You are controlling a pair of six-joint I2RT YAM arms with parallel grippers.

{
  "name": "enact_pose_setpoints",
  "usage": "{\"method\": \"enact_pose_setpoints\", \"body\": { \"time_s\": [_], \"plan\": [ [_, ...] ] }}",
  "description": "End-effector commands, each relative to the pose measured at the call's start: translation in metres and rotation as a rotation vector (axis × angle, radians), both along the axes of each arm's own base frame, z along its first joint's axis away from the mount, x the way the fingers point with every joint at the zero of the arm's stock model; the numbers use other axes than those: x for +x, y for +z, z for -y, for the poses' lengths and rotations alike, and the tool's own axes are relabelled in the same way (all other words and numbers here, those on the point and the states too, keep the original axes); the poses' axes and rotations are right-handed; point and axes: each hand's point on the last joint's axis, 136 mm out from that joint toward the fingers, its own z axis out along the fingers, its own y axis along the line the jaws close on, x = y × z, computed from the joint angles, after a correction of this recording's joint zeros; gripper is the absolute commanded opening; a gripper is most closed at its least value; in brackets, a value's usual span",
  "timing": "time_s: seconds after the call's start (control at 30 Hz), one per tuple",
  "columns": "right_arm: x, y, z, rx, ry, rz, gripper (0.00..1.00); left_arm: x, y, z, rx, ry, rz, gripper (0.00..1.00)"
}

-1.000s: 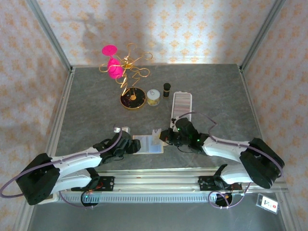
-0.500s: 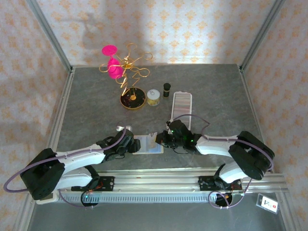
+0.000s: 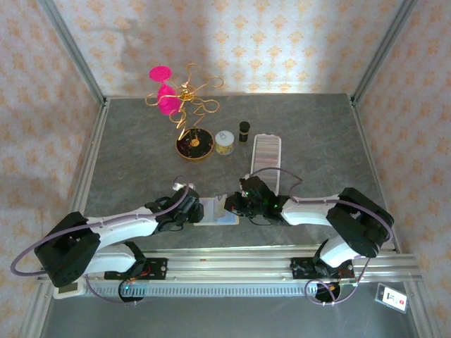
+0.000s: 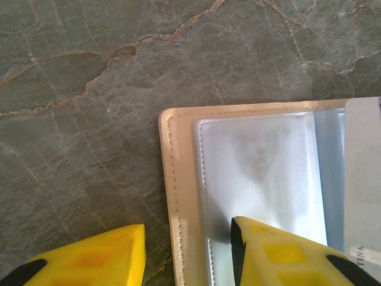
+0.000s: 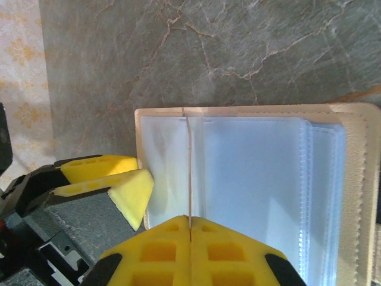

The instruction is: Put the credit cards into the card holder

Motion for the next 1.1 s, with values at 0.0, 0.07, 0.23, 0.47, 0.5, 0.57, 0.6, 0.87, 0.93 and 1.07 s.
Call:
{"method": "enact_pose_setpoints", "body": {
  "time_s": [0.0, 0.07, 0.23, 0.47, 0.5, 0.57, 0.6, 0.87, 0.93, 1.07],
  "plan": [
    [0.008, 0.003, -0.003, -0.006, -0.033, 0.033, 0.0, -0.011, -0.015, -0.002, 0.051, -0.043, -0.057, 0.34],
    [0.008, 0.001, -0.003, -0.012, -0.036, 0.032, 0.0, -0.012, -0.017, -0.003, 0.056, -0.045, -0.062, 0.32],
    [0.009, 0.0, -0.003, -0.01, -0.045, 0.035, 0.0, -0.013, -0.017, -0.003, 0.048, -0.041, -0.064, 0.28],
    [0.012, -0.001, -0.002, 0.005, -0.073, 0.041, 0.0, -0.014, -0.017, -0.005, 0.045, -0.033, -0.062, 0.26],
    [0.012, 0.0, -0.003, 0.013, -0.073, 0.04, 0.0, -0.014, -0.016, -0.005, 0.043, -0.032, -0.061, 0.25],
    [0.012, 0.001, -0.005, 0.03, -0.077, 0.039, 0.0, -0.014, -0.015, -0.005, 0.042, -0.029, -0.06, 0.25],
    [0.012, 0.001, -0.006, 0.034, -0.077, 0.039, 0.0, -0.014, -0.016, -0.005, 0.041, -0.028, -0.06, 0.25],
    [0.009, -0.013, 0.001, -0.023, -0.092, 0.019, 0.0, -0.015, -0.016, -0.006, 0.035, -0.022, -0.056, 0.24],
    [0.009, -0.013, 0.003, -0.025, -0.101, 0.021, 0.0, -0.015, -0.016, -0.007, 0.036, -0.02, -0.056, 0.24],
    [0.01, -0.01, 0.006, -0.019, -0.118, 0.032, 0.0, -0.015, -0.015, -0.007, 0.03, -0.015, -0.051, 0.23]
  ]
}}
